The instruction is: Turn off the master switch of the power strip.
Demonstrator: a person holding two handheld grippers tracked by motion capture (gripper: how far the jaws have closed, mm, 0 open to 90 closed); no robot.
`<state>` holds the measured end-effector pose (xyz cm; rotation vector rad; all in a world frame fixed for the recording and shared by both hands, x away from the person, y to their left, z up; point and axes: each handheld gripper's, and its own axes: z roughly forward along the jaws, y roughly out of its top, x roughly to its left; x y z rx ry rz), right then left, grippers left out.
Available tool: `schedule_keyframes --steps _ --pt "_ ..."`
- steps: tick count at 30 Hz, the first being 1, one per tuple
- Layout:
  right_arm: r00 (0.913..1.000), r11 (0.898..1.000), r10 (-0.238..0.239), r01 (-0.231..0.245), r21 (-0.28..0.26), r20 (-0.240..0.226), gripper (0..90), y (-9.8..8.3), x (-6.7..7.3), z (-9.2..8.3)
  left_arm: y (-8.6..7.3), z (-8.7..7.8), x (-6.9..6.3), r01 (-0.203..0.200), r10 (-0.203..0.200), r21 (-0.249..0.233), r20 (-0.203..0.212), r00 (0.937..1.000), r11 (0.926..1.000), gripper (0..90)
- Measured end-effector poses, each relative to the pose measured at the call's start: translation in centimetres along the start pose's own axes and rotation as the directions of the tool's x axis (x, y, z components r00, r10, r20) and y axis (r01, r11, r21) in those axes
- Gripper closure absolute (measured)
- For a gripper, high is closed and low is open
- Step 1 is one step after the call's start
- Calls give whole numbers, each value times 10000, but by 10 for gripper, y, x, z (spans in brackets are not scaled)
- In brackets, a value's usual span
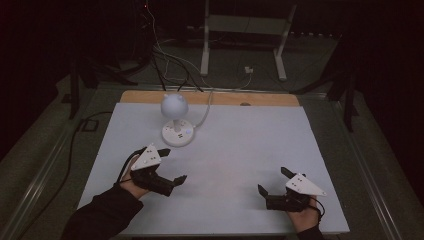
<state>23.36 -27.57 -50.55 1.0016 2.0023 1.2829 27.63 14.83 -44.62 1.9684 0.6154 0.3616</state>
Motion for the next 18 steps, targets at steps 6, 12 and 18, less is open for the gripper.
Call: schedule_keyframes --steps 6,12,18 --pt "9998 10000 4 -4 -25 -183 0 -1 0 1 5 14 2 4 -2 79 -255 9997 10000 3" --pt "9995 10000 -5 3 -71 -304 0 0 0 1 10 29 6 63 -59 78 -494 9988 10000 3" --pt "9992 9999 54 -58 -104 -392 0 0 0 0 12 45 11 226 -206 192 -997 9948 9996 3"
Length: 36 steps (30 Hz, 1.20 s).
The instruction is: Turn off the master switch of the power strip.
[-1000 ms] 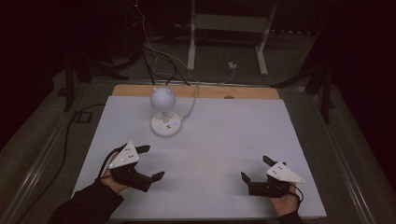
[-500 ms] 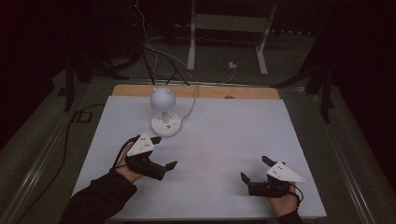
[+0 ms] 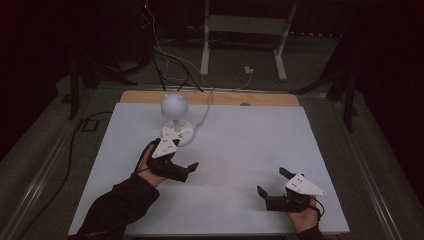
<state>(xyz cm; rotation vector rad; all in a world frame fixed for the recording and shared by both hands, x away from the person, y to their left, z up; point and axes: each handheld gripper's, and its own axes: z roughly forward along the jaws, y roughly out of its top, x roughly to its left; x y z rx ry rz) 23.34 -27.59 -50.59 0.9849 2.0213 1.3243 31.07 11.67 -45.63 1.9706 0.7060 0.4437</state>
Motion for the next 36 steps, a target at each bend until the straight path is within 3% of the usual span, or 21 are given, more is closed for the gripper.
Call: schedule_keyframes --steps 4,7,14,19,22,24,26,33,36 --pt "10000 10000 52 -52 -32 -74 0 0 0 0 1 8 4 410 -416 -166 -381 9984 9990 3" --pt "9999 9999 99 -100 -69 -110 0 0 0 -1 2 14 7 509 -523 -206 -743 9959 9985 3" --pt "9995 9997 224 -226 -130 -207 0 0 -1 -2 6 24 10 605 -673 -661 -1053 9922 9960 3" --pt "9992 9994 303 -306 -145 -258 0 0 -2 -2 7 33 14 1104 -1161 -496 -1319 9844 9926 3" --pt "9991 9994 319 -324 -155 -291 0 0 -3 -3 5 41 15 932 -961 -279 -1330 9864 9953 3" --pt "9989 9992 360 -366 -165 -309 0 0 -3 -2 2 46 17 1102 -1105 -93 -1251 9860 9939 4" --pt "9988 9993 356 -360 -137 -325 0 0 -3 -2 -1 52 18 1017 -995 92 -1348 9859 9948 4" --pt "9987 9991 391 -397 -164 -334 0 -1 -4 -3 -6 64 22 749 -673 289 -2073 9760 9968 166" --pt "9985 9990 407 -413 -156 -353 0 -1 -4 -3 -6 68 24 780 -658 388 -2502 9660 9962 298"
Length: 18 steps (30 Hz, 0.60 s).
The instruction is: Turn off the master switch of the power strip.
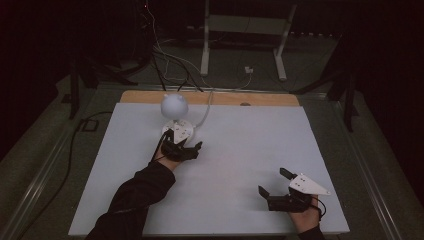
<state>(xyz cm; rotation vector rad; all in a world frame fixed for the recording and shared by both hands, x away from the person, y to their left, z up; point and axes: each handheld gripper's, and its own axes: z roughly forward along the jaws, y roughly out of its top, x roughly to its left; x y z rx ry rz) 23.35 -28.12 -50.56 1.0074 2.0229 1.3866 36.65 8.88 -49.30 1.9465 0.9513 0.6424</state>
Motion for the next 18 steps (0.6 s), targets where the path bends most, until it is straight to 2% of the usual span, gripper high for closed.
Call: schedule_keyframes --steps 1,2,3,4,6,7,8,10,15,16,18 --pt "10000 10000 0 0 0 0 0 0 0 0 0 1 1 68 -68 -38 -128 9999 10000 298" --pt "10000 10000 -5 5 2 -14 0 0 0 0 0 2 1 67 -70 -109 -244 9997 9999 385" --pt "10000 10000 21 -21 -2 -24 0 0 0 0 1 2 2 26 -31 -138 -331 9994 9999 423" --pt "10000 10000 21 -21 -2 -24 0 0 0 0 1 3 3 -44 38 -122 -460 9989 9999 423" --pt "10000 10000 34 -34 9 -42 0 0 0 0 2 5 5 -37 31 -129 -519 9986 9999 505" --pt "10000 10000 38 -38 22 -53 0 0 0 0 2 6 6 -48 40 -109 -693 9976 9999 545" --pt "10000 10000 53 -53 32 -60 0 -1 -1 0 3 7 7 -54 47 -74 -851 9964 10000 638" --pt "10000 10000 69 -69 24 -64 0 -1 -1 0 4 9 9 -16 6 -95 -979 9952 10000 665" --pt "9999 10000 96 -96 19 -97 0 -1 -1 0 6 17 12 -229 245 139 -1263 9917 9996 829" --pt "9999 9999 112 -112 17 -110 0 -1 -1 0 6 18 13 -240 261 183 -1290 9913 9995 895" --pt "9999 10000 84 -84 7 -101 0 -1 -1 0 5 21 15 -441 482 325 -1409 9889 9985 900"
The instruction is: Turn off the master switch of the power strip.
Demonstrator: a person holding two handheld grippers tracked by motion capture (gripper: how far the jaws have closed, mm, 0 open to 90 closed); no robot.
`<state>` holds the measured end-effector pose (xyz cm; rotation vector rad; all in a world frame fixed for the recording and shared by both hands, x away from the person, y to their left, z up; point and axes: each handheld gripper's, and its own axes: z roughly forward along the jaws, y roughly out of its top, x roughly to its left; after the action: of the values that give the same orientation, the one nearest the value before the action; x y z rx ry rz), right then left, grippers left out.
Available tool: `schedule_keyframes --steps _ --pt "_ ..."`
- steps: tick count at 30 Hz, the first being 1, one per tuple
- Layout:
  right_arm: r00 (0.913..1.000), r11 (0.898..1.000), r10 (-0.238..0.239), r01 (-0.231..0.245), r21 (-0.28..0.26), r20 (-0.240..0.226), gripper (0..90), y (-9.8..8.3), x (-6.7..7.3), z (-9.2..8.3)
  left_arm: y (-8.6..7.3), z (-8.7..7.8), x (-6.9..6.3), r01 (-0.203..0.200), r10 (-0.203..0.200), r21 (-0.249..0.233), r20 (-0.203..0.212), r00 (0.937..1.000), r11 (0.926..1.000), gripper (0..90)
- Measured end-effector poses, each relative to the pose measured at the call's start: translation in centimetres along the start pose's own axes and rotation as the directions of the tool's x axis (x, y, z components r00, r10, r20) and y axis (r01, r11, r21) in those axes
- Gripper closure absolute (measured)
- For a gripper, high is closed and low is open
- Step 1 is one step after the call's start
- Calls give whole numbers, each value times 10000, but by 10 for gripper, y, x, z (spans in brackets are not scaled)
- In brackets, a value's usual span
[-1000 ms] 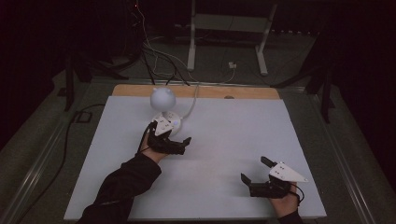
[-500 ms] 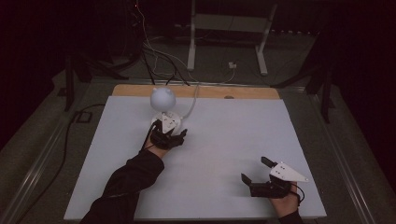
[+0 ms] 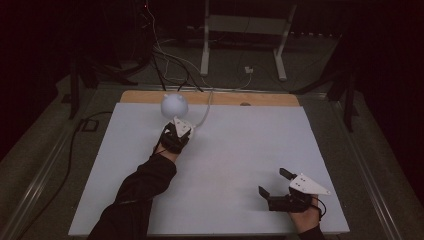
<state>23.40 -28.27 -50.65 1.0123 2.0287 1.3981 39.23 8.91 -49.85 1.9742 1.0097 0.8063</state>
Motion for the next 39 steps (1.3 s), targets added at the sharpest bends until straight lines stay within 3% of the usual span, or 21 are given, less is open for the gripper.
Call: schedule_keyframes --steps 2,4,9,13,20,29,31,34,39 --pt "10000 10000 23 -23 -10 -8 0 0 0 0 -1 3 1 50 -50 12 -30 10000 10000 900" --pt "10000 10000 53 -53 -5 -12 0 0 0 0 -2 6 0 -292 293 81 -192 9994 9995 900" --pt "10000 10000 28 -28 26 -39 0 0 0 0 -4 12 -1 -577 579 55 -347 9977 9983 900" --pt "10000 10000 24 -24 32 -29 0 0 0 0 -5 18 -3 -1082 1093 232 -523 9926 9939 900" --pt "10000 10000 11 -11 81 -12 0 -1 0 1 -9 25 -4 -1245 1280 550 -662 9896 9907 900" --pt "10000 10000 -18 18 74 15 1 -1 0 0 -10 30 -2 -1225 1272 570 -874 9880 9908 900" --pt "10000 10000 -2 2 85 10 1 -1 0 0 -10 30 0 -1129 1179 607 -859 9893 9917 900" --pt "10000 10000 -16 16 62 11 1 -1 0 0 -10 30 -1 -1362 1414 620 -879 9860 9887 900" --pt "10000 10000 -20 20 46 8 1 0 0 0 -10 31 1 -1319 1368 767 -626 9886 9883 900"
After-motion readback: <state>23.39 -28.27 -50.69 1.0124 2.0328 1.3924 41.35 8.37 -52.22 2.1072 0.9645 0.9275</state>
